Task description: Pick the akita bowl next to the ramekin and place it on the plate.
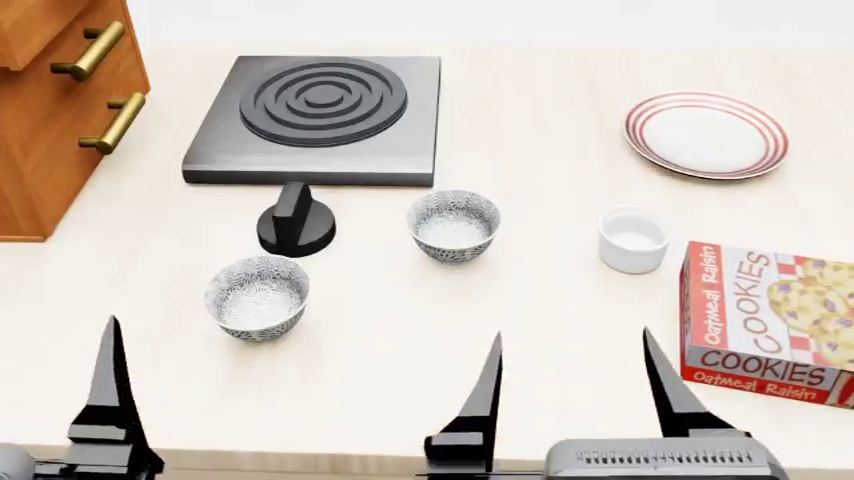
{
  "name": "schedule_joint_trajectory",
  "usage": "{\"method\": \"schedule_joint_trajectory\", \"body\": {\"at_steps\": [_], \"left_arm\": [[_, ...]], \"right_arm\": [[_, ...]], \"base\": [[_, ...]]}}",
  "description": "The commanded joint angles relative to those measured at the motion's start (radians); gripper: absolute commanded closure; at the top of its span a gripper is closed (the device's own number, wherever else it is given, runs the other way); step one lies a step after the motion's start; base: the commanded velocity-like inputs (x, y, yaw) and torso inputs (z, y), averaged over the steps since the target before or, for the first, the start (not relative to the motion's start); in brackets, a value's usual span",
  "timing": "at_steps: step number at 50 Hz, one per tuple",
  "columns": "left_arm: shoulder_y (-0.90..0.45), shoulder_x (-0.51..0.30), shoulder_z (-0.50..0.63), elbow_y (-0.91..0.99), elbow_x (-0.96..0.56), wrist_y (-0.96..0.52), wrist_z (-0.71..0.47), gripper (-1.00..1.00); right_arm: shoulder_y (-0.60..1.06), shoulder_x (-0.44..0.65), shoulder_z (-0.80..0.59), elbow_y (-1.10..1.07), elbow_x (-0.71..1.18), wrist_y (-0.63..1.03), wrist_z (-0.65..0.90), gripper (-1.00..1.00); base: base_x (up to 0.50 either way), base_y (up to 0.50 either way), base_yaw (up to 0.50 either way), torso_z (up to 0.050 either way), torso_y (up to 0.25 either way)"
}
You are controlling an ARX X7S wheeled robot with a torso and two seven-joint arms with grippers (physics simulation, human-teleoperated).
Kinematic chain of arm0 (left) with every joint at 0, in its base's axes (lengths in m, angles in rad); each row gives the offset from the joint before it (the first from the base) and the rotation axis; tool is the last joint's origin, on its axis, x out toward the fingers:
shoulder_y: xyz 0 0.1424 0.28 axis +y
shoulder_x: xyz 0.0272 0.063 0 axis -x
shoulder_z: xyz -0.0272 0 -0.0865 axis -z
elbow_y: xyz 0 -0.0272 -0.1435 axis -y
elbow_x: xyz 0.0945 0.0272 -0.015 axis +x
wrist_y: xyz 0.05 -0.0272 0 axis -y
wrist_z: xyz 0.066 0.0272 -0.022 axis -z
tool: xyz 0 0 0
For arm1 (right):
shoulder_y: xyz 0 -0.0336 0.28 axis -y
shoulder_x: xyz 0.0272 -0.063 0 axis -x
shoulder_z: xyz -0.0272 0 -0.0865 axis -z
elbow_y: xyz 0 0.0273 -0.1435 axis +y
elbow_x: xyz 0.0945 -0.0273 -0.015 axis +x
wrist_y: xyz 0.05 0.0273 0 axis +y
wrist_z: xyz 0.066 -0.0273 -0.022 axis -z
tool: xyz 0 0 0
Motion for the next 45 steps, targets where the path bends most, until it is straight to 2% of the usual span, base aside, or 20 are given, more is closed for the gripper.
{"method": "schedule_joint_trajectory", "body": {"at_steps": [1,6,21,31,45], "left_arm": [[-0.059,-0.031,-0.030,0.185,-0.054,-0.150,-0.002,-1.00],[-0.106,-0.047,-0.052,0.232,-0.085,-0.225,0.000,-1.00],[-0.188,-0.084,-0.086,0.293,-0.144,-0.366,0.002,-1.00],[-0.188,-0.090,-0.103,0.325,-0.186,-0.403,0.002,-1.00],[-0.199,-0.102,-0.105,0.315,-0.198,-0.406,-0.017,-1.00]], "right_arm": [[0.121,0.018,-0.023,-0.195,-0.003,0.247,-0.016,-1.00],[0.193,0.032,-0.029,-0.261,-0.010,0.368,-0.024,-1.00],[0.237,0.033,0.008,-0.307,0.018,0.457,-0.036,-1.00],[0.249,0.029,0.028,-0.329,0.032,0.480,-0.033,-1.00],[0.230,0.018,0.066,-0.319,0.071,0.433,-0.030,-1.00]], "base": [[0.00,0.00,0.00,0.000,0.000],[0.00,0.00,0.00,0.000,0.000],[0.00,0.00,0.00,0.000,0.000],[0.00,0.00,0.00,0.000,0.000],[0.02,0.00,0.00,0.000,0.000]]}}
